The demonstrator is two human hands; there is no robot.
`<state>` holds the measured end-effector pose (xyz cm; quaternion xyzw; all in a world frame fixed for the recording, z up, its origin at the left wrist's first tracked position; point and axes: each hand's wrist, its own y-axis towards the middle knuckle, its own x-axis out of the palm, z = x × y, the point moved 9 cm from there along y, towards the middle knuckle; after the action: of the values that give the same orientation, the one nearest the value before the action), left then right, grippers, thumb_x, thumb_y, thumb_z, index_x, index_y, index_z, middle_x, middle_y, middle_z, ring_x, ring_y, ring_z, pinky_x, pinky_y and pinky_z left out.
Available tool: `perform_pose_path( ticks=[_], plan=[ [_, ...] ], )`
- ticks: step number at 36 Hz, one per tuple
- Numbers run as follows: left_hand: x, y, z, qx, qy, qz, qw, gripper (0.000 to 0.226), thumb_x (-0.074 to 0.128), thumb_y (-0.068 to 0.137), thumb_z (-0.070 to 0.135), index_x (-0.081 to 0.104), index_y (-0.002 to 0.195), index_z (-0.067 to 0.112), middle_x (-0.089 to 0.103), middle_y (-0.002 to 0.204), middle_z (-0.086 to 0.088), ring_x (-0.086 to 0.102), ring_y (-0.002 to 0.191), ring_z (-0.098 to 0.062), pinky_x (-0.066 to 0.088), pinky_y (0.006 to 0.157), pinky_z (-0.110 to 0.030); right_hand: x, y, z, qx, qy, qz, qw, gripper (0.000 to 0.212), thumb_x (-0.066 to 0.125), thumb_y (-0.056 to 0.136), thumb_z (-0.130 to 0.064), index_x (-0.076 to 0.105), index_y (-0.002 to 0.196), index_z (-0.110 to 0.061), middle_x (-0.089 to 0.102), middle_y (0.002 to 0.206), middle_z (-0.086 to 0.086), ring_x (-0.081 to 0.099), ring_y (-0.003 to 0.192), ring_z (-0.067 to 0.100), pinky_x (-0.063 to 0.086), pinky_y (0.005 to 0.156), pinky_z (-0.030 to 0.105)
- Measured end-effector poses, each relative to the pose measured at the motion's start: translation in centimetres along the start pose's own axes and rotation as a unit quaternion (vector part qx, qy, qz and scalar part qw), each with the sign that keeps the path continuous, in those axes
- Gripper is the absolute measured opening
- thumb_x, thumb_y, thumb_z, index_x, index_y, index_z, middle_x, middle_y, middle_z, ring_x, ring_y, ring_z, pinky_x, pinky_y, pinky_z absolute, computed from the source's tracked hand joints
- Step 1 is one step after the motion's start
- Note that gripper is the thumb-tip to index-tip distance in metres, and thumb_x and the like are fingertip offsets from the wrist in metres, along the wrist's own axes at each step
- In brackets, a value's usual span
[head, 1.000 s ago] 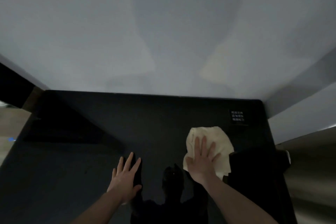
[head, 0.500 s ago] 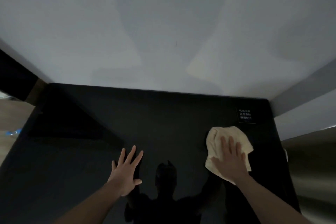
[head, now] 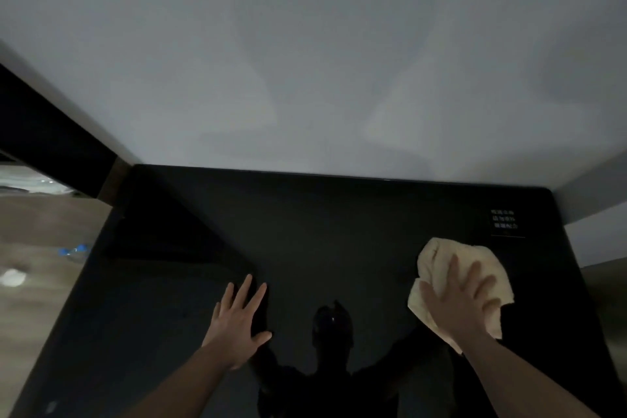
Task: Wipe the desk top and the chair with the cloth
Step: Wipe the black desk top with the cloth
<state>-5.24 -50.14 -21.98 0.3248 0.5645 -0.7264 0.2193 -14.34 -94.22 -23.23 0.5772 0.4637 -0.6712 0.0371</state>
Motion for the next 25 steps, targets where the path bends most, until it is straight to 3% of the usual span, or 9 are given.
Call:
perform_pose_path(
  ticks=[8,18,22,25],
  plan=[
    [-2.4,0.7,-11.7,-0.004,0.006,0.006,1.000,0.099,0.057,0.092,0.061,-0.014,0.158,0.040,-0.034,0.162,0.006,-0.022,0.152,-0.036,0.010,0.124,-0.057,4.5,-3.4,-11.1,0.009,0.020,0.003,1.000,0.088,0.024,0.097,-0.069,-0.027,0.155,-0.027,-0.033,0.160,0.016,-0.029,0.147,0.045,-0.007,0.116,0.069],
    [-3.2,0.9,-17.2,0.091,0.042,-0.034,0.994,0.101,0.063,0.093,0.051,-0.014,0.158,0.041,-0.036,0.160,0.013,-0.026,0.151,-0.030,0.002,0.124,-0.058,10.4,-9.7,-26.1,-0.010,0.021,-0.021,0.999,0.084,0.021,0.099,-0.065,-0.036,0.149,-0.029,-0.039,0.158,0.016,-0.036,0.144,0.041,-0.013,0.118,0.065],
    [-3.5,1.0,-17.3,0.103,0.055,-0.032,0.993,0.104,0.065,0.092,0.050,-0.015,0.157,0.041,-0.037,0.160,0.012,-0.028,0.150,-0.032,0.001,0.123,-0.060,10.9,-11.3,-27.4,-0.048,0.009,-0.049,0.998,0.087,0.022,0.098,-0.069,-0.033,0.152,-0.027,-0.040,0.158,0.014,-0.034,0.146,0.038,-0.015,0.118,0.061],
    [-3.7,1.2,-17.4,0.108,0.067,-0.040,0.991,0.105,0.067,0.091,0.049,-0.014,0.157,0.041,-0.036,0.160,0.011,-0.027,0.150,-0.033,0.003,0.123,-0.062,10.0,-11.2,-26.0,-0.054,-0.010,-0.045,0.997,0.092,0.020,0.093,-0.078,-0.029,0.154,-0.031,-0.033,0.162,0.010,-0.025,0.151,0.036,-0.006,0.122,0.059]
  ],
)
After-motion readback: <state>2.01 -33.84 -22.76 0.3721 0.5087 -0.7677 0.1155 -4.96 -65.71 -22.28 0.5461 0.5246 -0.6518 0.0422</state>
